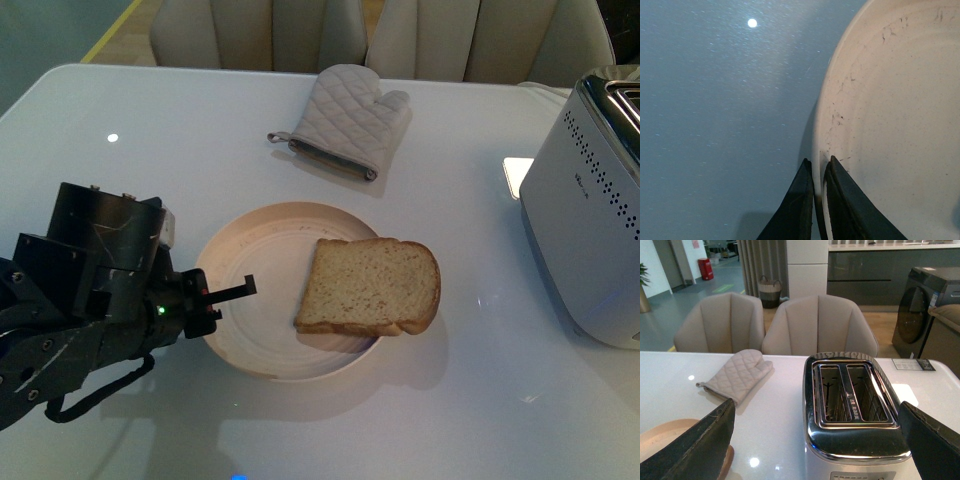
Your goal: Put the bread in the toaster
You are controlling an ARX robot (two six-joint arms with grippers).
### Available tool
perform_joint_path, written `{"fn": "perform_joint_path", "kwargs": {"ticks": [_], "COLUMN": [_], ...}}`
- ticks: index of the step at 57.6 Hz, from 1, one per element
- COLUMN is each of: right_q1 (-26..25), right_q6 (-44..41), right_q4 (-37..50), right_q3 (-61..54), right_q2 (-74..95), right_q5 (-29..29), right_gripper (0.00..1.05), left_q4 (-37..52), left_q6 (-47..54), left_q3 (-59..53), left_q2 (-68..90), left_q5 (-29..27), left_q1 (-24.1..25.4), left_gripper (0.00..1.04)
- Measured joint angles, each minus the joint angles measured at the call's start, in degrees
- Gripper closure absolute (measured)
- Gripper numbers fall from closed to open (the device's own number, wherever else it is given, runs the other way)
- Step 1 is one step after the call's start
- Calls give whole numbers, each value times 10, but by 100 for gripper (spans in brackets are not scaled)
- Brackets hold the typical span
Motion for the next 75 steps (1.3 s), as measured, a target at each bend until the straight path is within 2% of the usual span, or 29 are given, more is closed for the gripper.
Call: {"fn": "perform_joint_path", "kwargs": {"ticks": [15, 32, 38, 50, 63, 75], "right_q1": [0, 0, 0, 0, 0, 0], "right_q6": [0, 0, 0, 0, 0, 0], "right_q4": [0, 0, 0, 0, 0, 0], "right_q3": [0, 0, 0, 0, 0, 0], "right_q2": [0, 0, 0, 0, 0, 0], "right_q5": [0, 0, 0, 0, 0, 0], "right_gripper": [9, 9, 9, 9, 9, 9], "left_q4": [10, 60, 95, 133, 113, -3], "left_q6": [-42, -44, -43, -25, -10, -12], "left_q3": [6, -56, -99, -176, -271, -326], "left_q2": [4, -17, -66, -197, -411, -687], "left_q5": [-4, 14, 18, 14, 40, 73], "left_q1": [-33, -16, 17, 78, 131, 166], "left_gripper": [100, 56, 37, 6, 7, 7]}}
